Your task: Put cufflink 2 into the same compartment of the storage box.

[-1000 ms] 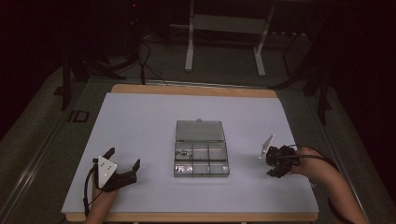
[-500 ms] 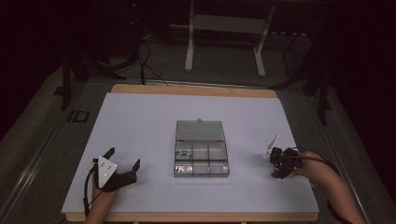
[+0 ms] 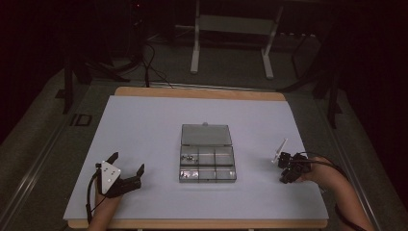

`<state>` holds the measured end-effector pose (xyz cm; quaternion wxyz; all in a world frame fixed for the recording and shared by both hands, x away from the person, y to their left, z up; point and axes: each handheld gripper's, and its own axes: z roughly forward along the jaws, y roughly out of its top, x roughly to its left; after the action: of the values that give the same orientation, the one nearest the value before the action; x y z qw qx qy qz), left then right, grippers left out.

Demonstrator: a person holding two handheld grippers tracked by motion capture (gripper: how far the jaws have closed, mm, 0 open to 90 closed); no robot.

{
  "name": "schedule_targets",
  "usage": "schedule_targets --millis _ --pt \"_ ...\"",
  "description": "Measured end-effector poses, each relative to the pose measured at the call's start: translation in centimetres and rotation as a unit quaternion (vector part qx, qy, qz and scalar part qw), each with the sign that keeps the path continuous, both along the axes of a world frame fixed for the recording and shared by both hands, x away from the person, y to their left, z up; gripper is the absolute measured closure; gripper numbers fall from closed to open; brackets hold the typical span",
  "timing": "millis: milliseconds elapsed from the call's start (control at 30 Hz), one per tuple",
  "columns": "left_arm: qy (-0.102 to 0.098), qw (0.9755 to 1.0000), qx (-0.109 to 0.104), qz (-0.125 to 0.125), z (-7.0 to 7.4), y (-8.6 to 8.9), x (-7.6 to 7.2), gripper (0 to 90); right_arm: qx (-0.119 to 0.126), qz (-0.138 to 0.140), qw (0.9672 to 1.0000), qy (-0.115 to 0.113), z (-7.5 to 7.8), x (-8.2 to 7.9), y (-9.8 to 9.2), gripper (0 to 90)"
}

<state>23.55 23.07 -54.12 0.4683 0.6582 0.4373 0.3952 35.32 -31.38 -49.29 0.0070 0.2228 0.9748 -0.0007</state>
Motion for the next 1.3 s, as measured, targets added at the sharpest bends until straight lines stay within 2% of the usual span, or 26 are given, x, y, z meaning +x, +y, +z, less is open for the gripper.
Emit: schedule_targets --millis 133,267,500,967,1133,1300 --pt "0.001 1.0 -0.001 0.0 0.0 0.0 0.0 3.9 -0.007 0.005 1.0 0.001 0.2 0.0 0.2 71.9" --pt "0.0 1.0 -0.001 0.0 0.0 0.0 0.0 3.9 -0.002 0.011 0.9999 0.007 0.6 -0.2 0.3 72.0" --pt "0.0 1.0 -0.001 0.0 0.0 0.0 0.0 3.9 0.002 0.026 0.9996 -0.004 1.5 -0.3 1.3 72.0" --pt "0.0 1.0 -0.001 -0.001 0.0 0.0 0.0 3.8 0.007 0.063 0.9979 -0.011 3.3 -0.1 4.2 72.0" --pt "0.0 1.0 -0.001 -0.001 0.0 0.0 0.0 3.9 0.019 0.079 0.9966 -0.015 4.2 0.0 5.4 71.9" --pt "0.0 1.0 -0.002 -0.001 0.0 0.1 0.0 3.9 0.019 0.097 0.9949 -0.017 4.7 -0.1 6.8 72.0"
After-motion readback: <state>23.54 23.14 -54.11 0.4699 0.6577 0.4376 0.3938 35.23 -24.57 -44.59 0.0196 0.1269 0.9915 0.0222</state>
